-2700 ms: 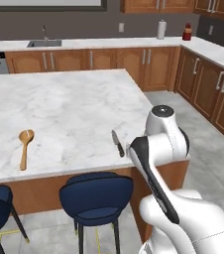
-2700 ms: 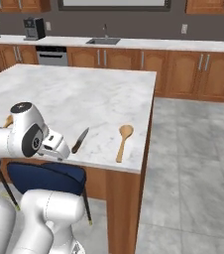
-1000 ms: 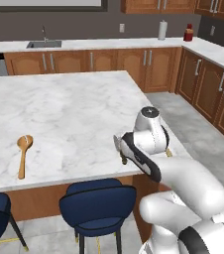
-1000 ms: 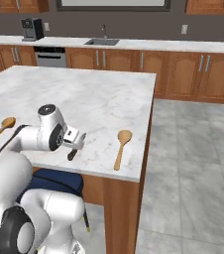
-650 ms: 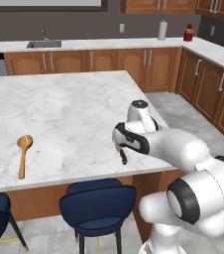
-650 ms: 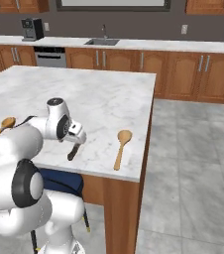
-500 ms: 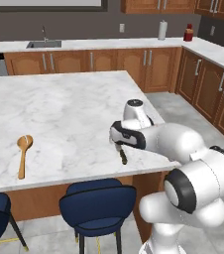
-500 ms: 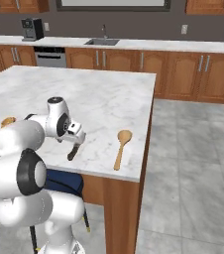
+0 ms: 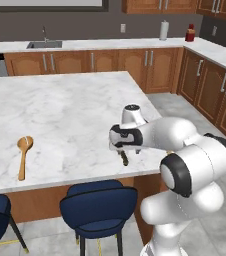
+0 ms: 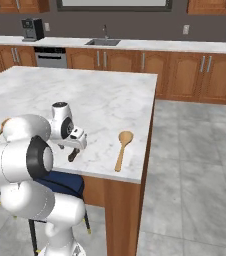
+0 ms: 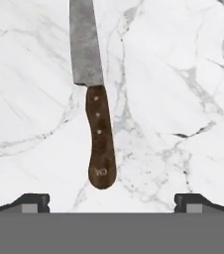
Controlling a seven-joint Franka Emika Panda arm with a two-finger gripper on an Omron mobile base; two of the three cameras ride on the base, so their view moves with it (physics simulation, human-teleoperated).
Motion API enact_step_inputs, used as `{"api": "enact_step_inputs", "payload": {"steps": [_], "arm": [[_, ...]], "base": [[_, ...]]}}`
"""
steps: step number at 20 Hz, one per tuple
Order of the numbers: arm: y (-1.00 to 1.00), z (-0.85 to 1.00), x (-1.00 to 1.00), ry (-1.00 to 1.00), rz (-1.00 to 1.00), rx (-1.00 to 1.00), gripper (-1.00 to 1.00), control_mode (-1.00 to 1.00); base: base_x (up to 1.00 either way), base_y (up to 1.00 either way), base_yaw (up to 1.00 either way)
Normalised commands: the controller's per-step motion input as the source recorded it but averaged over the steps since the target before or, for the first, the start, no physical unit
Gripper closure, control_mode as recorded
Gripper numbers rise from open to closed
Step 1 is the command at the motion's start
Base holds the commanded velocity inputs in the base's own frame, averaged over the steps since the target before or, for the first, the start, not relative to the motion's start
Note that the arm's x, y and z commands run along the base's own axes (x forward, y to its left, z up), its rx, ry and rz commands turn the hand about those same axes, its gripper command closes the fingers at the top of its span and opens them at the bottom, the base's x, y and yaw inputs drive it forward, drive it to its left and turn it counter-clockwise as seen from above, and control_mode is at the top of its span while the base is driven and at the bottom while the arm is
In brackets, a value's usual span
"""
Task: Pick up the metallic utensils from the counter and place them in the open drawer. Make sure not to pick up any wooden utensils.
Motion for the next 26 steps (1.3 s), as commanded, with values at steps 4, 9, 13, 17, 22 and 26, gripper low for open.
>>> {"api": "enact_step_inputs", "payload": {"steps": [4,9,13,17,22,26], "arm": [[0.00,-0.41,0.00,0.03,0.00,0.00,-1.00,-1.00],[0.04,-0.35,0.02,0.00,0.00,0.00,-1.00,-1.00],[0.00,-0.23,0.20,0.00,0.00,0.00,-1.00,-1.00],[0.00,-0.17,0.37,0.00,0.00,0.00,-1.00,-1.00],[0.00,-0.30,0.16,0.00,0.00,0.00,-1.00,-1.00],[0.00,-0.19,0.00,0.00,0.00,0.00,-1.00,-1.00]], "base": [[0.00,0.00,0.00],[0.00,0.00,0.00],[0.00,0.00,0.00],[0.00,0.00,0.00],[0.00,0.00,0.00],[0.00,0.00,0.00]]}}
